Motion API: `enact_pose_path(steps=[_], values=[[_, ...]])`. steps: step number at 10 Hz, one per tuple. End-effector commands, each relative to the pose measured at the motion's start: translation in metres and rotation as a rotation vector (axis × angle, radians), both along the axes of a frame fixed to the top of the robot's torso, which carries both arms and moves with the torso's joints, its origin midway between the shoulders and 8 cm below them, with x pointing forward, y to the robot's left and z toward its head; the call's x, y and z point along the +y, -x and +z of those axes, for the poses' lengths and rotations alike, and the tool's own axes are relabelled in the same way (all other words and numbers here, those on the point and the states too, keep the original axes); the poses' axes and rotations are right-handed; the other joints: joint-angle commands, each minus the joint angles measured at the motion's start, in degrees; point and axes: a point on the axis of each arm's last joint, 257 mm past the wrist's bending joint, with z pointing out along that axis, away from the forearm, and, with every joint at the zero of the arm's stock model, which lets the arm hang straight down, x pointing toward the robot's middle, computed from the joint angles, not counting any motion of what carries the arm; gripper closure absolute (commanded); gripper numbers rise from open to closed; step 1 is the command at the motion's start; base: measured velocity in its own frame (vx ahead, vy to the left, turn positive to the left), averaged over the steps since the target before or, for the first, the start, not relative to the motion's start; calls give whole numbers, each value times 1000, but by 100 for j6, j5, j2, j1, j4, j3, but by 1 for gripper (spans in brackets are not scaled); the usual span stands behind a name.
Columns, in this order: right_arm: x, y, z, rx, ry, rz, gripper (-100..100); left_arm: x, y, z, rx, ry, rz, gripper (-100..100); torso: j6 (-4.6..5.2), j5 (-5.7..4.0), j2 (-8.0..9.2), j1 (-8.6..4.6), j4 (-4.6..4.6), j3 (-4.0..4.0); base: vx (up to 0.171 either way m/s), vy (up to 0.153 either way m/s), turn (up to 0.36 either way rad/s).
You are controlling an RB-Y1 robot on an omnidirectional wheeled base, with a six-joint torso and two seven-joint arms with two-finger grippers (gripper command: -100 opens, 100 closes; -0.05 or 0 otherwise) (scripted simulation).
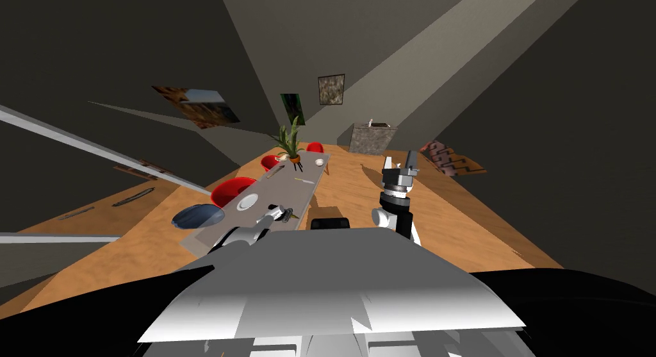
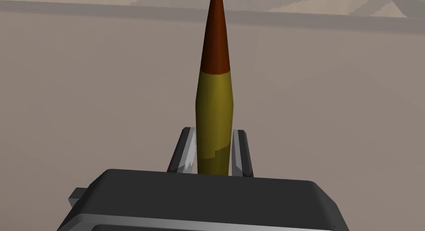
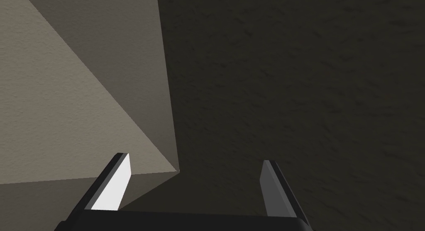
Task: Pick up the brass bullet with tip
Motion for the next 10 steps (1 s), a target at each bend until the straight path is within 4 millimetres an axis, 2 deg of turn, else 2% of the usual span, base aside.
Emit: enact_pose_path(steps=[1, 2, 3, 4, 6, 7, 8, 9, 10], values=[[0, 0, 0, 0, 0, 0, 0, 0, 0, 0, 0, 0, 0, 100, 0, 0, 0, 0, 0, 0, 0, 0, 0], [0, 0, 0, 0, 0, 0, 0, 0, 0, 0, 0, 0, 0, 100, 0, 0, 0, 0, 0, 0, 0, 0, 0], [0, 0, 0, 0, 0, 0, 0, 0, 0, 0, 0, 0, 0, 0, 0, 0, 0, -1, 0, 0, 0, 0, 0], [0, 0, 0, 0, 0, 0, 0, 12, -5, 8, 1, 0, -7, 100, 0, -1, 0, -1, 0, 0, -10, -62, 53], [0, 0, 0, 0, 0, 0, 0, 16, -2, 9, 10, 0, -4, 100, -1, -8, 7, -31, 2, 4, -22, -68, 28], [0, 0, 0, 0, 0, 0, 0, 15, -7, 11, 1, 0, -9, 100, -3, -6, 11, -23, 0, 5, -10, -18, 7], [0, 0, 0, 0, 0, 0, 0, 24, -11, 18, 1, 1, -14, 100, -1, -4, 6, -13, 1, 4, -17, -38, 23], [0, 0, 0, 0, 0, 0, 0, 20, -8, 14, 1, 0, -10, 100, -2, -6, 8, -15, 3, 5, -9, -21, 13], [0, 0, 0, 0, 0, 0, 0, 21, -8, 15, 2, 0, -11, 0, -1, -3, 6, -11, 1, 3, 0, 0, 0]])
